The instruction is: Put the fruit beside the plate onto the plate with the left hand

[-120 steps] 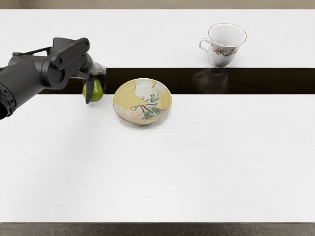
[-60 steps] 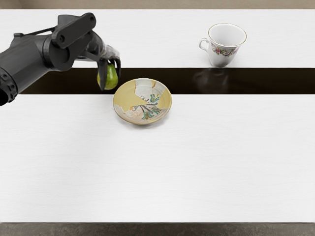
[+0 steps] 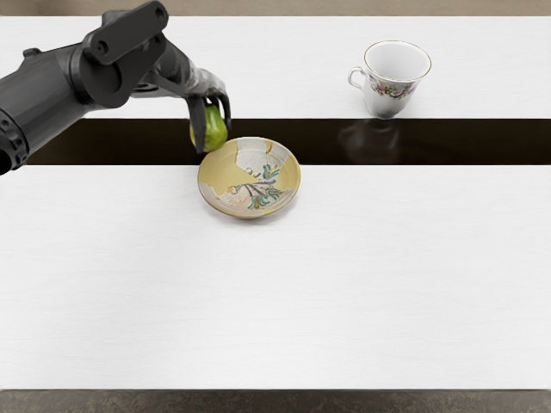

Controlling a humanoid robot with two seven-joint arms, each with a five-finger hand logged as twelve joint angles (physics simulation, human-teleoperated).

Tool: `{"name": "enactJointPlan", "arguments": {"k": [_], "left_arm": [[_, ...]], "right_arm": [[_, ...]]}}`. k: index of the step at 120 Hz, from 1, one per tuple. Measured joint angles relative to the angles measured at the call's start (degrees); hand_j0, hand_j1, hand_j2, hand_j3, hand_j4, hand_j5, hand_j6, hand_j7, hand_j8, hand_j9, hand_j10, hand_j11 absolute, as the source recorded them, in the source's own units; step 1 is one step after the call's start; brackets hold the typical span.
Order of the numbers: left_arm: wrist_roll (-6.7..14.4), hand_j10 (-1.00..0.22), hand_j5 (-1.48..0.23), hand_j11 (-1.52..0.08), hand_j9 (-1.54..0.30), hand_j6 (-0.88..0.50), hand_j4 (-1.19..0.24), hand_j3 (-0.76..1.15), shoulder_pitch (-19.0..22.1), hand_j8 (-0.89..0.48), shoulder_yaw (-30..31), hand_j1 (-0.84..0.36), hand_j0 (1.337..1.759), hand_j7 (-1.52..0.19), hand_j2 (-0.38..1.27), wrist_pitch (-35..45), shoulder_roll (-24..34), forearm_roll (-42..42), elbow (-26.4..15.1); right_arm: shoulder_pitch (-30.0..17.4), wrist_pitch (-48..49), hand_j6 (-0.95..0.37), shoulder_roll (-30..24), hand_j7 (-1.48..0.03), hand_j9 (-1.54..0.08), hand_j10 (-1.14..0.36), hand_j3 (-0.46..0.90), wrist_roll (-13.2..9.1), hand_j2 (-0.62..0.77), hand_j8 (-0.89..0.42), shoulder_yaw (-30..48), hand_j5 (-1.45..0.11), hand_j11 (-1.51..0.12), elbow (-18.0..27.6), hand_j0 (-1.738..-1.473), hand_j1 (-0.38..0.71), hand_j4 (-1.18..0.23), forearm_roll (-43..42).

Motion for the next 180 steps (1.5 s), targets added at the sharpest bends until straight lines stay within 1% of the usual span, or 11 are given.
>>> {"name": "enactJointPlan", "arguments": {"k": [22, 35, 47, 86, 92, 108, 120, 137, 158, 168, 180], "left_arm": [[0.0, -0.55, -0.74, -0.73, -0.73, -0.40, -0.55, 0.00, 0.4, -0.40, -1.0, -0.26, 1.658, -0.73, 0.31, 0.0, 0.0, -1.2, -1.2], [0.0, -0.55, -0.74, -0.73, -0.73, -0.40, -0.55, 0.00, 0.2, -0.40, -1.5, -0.26, 1.658, -0.73, 0.31, 0.0, 0.0, -1.3, -4.2], [0.0, -0.55, -0.74, -0.73, -0.73, -0.40, -0.55, 0.00, 0.5, -0.40, -1.6, -0.26, 1.658, -0.73, 0.31, 0.0, 0.0, -1.4, -5.6], [0.0, -0.54, -0.71, -0.71, -0.71, -0.42, -0.53, 0.00, 2.0, -0.41, -1.6, -0.24, 1.658, -0.71, 0.28, 0.0, 0.0, -1.1, -6.4], [0.0, -0.49, -0.64, -0.64, -0.64, -0.39, -0.49, 0.00, 2.3, -0.39, -1.7, -0.19, 1.658, -0.64, 0.24, 0.0, 0.0, -1.2, -6.4], [0.0, -0.28, -0.37, -0.37, -0.37, -0.23, -0.28, 0.00, 2.4, -0.23, -1.8, 0.03, 1.658, -0.37, 0.13, 0.0, 0.0, -1.5, -6.4], [0.0, -0.18, -0.24, -0.24, -0.24, -0.15, -0.18, 0.00, 2.3, -0.15, -1.8, 0.15, 1.658, -0.24, 0.08, 0.0, 0.0, -1.6, -6.5], [0.0, -0.10, -0.13, -0.13, -0.13, -0.09, -0.10, 0.00, 1.7, -0.09, -3.1, 0.24, 1.658, -0.13, 0.04, 0.0, 0.0, -1.6, -7.9], [0.0, -0.06, -0.07, -0.07, -0.07, -0.05, -0.06, 0.00, 2.0, -0.05, -5.2, 0.29, 1.658, -0.07, 0.02, 0.0, 0.0, -2.8, -10.6], [0.0, -0.04, -0.06, -0.06, -0.06, -0.04, -0.04, 0.00, 1.9, -0.04, -6.2, 0.30, 1.658, -0.06, 0.01, 0.0, 6.6, -4.7, -13.3], [-0.1, -0.04, -0.05, -0.04, -0.04, -0.03, -0.04, 0.00, 1.9, -0.03, -9.1, 0.31, 1.658, -0.04, 0.01, 0.0, 15.9, -5.9, -19.7]], "right_arm": [[0.0, 0.0, 0.00, 0.0, 0.00, 0.00, 0.00, 0.00, 0.0, 0.00, 0.00, 0.0, 0.00, 0.00, 0.0, -1.658, -0.35, 0.00, 0.0], [0.0, 0.0, 0.00, 0.0, 0.00, 0.00, 0.00, 0.00, 0.0, 0.00, 0.00, 0.0, 0.00, 0.00, 0.0, -1.658, -0.35, 0.00, 0.0], [0.0, 0.0, 0.00, 0.0, 0.00, 0.00, 0.00, 0.00, 0.0, 0.00, 0.00, 0.0, 0.00, 0.00, 0.0, -1.658, -0.35, 0.00, 0.0], [0.0, 0.0, 0.00, 0.0, 0.00, 0.00, 0.00, 0.00, 0.0, 0.00, 0.00, 0.0, 0.00, 0.00, 0.0, -1.658, -0.35, 0.00, 0.0], [0.0, 0.0, 0.00, 0.0, 0.00, 0.00, 0.00, 0.00, 0.0, 0.00, 0.00, 0.0, 0.00, 0.00, 0.0, -1.658, -0.35, 0.00, 0.0], [0.0, 0.0, 0.00, 0.0, 0.00, 0.00, 0.00, 0.00, 0.0, 0.00, 0.00, 0.0, 0.00, 0.00, 0.0, -1.658, -0.35, 0.00, 0.0], [0.0, 0.0, 0.00, 0.0, 0.00, 0.00, 0.00, 0.00, 0.0, 0.00, 0.00, 0.0, 0.00, 0.00, 0.0, -1.658, -0.35, 0.00, 0.0], [0.0, 0.0, 0.00, 0.0, 0.00, 0.00, 0.00, 0.00, 0.0, 0.00, 0.00, 0.0, 0.00, 0.00, 0.0, -1.658, -0.35, 0.00, 0.0], [0.0, 0.0, 0.00, 0.0, 0.00, 0.00, 0.00, 0.00, 0.0, 0.00, 0.00, 0.0, 0.00, 0.00, 0.0, -1.658, -0.35, 0.00, 0.0], [0.0, 0.0, 0.00, 0.0, 0.00, 0.00, 0.00, 0.00, 0.0, 0.00, 0.00, 0.0, 0.00, 0.00, 0.0, -1.658, -0.35, 0.00, 0.0], [0.0, 0.0, 0.00, 0.0, 0.00, 0.00, 0.00, 0.00, 0.0, 0.00, 0.00, 0.0, 0.00, 0.00, 0.0, -1.658, -0.35, 0.00, 0.0]]}}
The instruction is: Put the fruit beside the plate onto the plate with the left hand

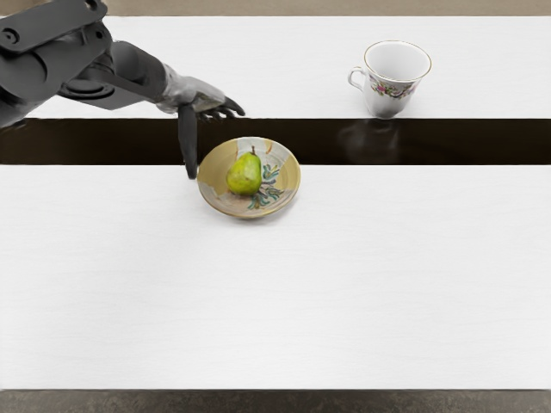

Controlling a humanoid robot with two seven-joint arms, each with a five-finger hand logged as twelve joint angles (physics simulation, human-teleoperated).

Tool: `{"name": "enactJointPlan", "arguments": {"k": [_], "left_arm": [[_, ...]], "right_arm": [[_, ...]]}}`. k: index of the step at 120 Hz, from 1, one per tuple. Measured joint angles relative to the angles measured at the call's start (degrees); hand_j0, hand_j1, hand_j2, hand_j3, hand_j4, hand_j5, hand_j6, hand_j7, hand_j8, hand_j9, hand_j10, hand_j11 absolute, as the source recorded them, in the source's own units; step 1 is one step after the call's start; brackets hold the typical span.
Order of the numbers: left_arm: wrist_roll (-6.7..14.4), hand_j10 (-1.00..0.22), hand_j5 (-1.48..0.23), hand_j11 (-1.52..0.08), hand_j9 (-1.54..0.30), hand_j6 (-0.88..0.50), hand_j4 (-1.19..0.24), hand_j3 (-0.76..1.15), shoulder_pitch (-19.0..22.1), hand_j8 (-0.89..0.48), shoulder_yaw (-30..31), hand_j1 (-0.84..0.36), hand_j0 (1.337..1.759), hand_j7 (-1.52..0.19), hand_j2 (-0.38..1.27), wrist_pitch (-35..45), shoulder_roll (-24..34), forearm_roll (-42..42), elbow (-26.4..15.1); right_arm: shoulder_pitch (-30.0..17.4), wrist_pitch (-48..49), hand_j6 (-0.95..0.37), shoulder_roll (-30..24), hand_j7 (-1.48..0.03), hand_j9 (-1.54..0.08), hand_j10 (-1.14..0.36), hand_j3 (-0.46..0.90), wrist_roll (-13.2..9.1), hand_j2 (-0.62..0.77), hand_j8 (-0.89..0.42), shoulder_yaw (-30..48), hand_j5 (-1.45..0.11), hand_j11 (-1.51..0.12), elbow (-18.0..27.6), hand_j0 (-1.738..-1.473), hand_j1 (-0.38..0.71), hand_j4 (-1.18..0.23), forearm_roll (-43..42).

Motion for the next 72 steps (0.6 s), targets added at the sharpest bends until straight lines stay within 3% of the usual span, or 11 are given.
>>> {"name": "enactJointPlan", "arguments": {"k": [19, 28, 55, 72], "left_arm": [[0.0, -0.03, -0.04, -0.03, -0.03, -0.03, -0.03, 0.00, 0.9, -0.03, -2.4, 0.32, 1.658, -0.04, 0.01, 0.0, 7.5, -1.3, -7.8], [0.0, -0.03, -0.03, -0.03, -0.03, -0.03, -0.03, 0.00, 2.1, -0.03, -3.0, 0.32, 1.658, -0.03, 0.01, 0.0, 8.4, -3.7, -9.9], [0.0, -0.02, -0.03, -0.03, -0.03, -0.02, -0.02, 0.00, 4.4, -0.02, -3.5, 0.32, 1.658, -0.03, 0.00, 0.0, 20.2, -10.9, -11.8], [-0.1, -0.02, -0.03, -0.03, -0.03, -0.02, -0.02, 0.00, 5.1, -0.02, -3.6, 0.32, 1.658, -0.03, 0.00, 0.0, 23.6, -13.1, -12.1]], "right_arm": [[0.0, 0.0, 0.00, 0.0, 0.00, 0.00, 0.00, 0.00, 0.0, 0.00, 0.00, 0.0, 0.00, 0.00, 0.0, -1.658, -0.35, 0.00, 0.0], [0.0, 0.0, 0.00, 0.0, 0.00, 0.00, 0.00, 0.00, 0.0, 0.00, 0.00, 0.0, 0.00, 0.00, 0.0, -1.658, -0.35, 0.00, 0.0], [0.0, 0.0, 0.00, 0.0, 0.00, 0.00, 0.00, 0.00, 0.0, 0.00, 0.00, 0.0, 0.00, 0.00, 0.0, -1.658, -0.35, 0.00, 0.0], [0.0, 0.0, 0.00, 0.0, 0.00, 0.00, 0.00, 0.00, 0.0, 0.00, 0.00, 0.0, 0.00, 0.00, 0.0, -1.658, -0.35, 0.00, 0.0]]}}
